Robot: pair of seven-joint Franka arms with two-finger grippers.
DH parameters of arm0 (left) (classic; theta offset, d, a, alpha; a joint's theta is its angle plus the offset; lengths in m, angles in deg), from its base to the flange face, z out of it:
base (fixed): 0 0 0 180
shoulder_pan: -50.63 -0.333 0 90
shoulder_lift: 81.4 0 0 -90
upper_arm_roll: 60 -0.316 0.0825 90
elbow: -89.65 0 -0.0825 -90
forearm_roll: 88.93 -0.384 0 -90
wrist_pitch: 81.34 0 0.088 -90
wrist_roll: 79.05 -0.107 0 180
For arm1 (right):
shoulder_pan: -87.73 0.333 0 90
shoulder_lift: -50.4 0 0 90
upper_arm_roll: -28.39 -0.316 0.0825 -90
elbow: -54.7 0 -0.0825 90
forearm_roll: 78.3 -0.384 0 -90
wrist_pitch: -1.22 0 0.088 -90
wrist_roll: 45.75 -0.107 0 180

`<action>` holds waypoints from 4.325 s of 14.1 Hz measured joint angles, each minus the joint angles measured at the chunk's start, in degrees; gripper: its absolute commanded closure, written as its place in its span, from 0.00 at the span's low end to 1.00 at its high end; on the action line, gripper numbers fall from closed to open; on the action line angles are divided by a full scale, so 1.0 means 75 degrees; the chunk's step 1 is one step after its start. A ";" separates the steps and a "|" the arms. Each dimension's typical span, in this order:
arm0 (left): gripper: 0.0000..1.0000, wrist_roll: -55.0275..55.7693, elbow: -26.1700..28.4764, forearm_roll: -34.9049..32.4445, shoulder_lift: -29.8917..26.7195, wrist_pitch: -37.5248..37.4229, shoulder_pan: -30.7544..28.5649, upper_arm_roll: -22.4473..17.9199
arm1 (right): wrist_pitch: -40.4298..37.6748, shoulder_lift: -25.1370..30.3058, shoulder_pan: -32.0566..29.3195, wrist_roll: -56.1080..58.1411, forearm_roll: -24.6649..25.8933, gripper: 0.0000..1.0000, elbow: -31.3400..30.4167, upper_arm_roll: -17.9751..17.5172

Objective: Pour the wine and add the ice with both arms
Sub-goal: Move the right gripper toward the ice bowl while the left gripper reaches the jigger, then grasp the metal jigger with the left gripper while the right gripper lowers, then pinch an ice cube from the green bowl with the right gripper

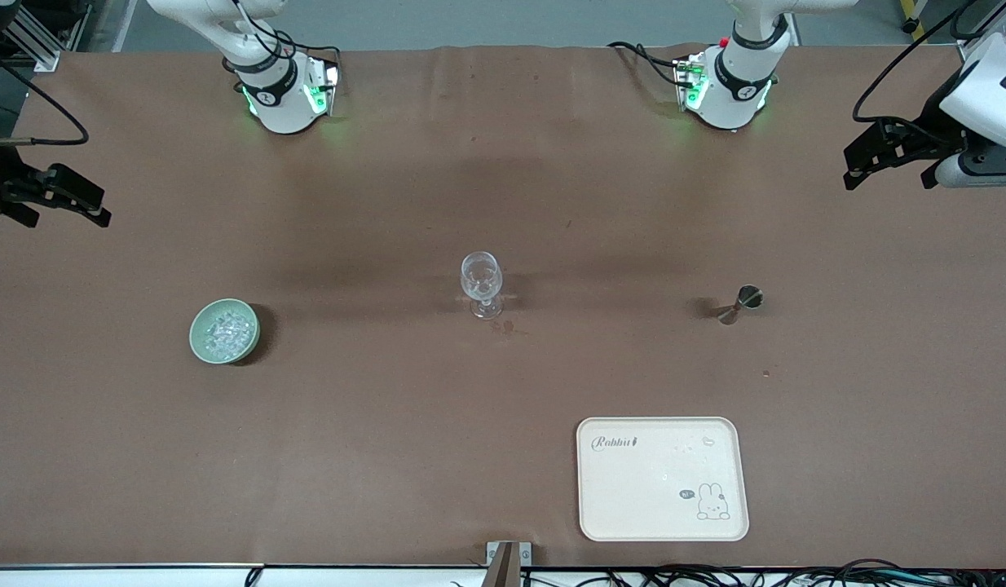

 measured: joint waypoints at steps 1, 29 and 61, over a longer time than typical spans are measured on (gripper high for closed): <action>0.00 0.0000 0.0000 0.0000 0.0000 0.0000 0.0000 0.0000 | 0.0000 0.0000 0.0000 0.0000 0.0000 0.00 0.0000 0.0000; 0.00 0.2350 0.1332 0.4514 0.4269 0.0862 -0.3024 -0.0108 | 0.3831 -0.2037 -0.0255 0.0023 -0.0006 0.03 -0.2193 0.0024; 0.54 0.3146 0.1170 0.6560 0.6640 0.1170 -0.3095 0.0130 | 0.6596 -0.3697 -0.0231 0.0023 -0.0007 0.38 -0.3186 -0.0020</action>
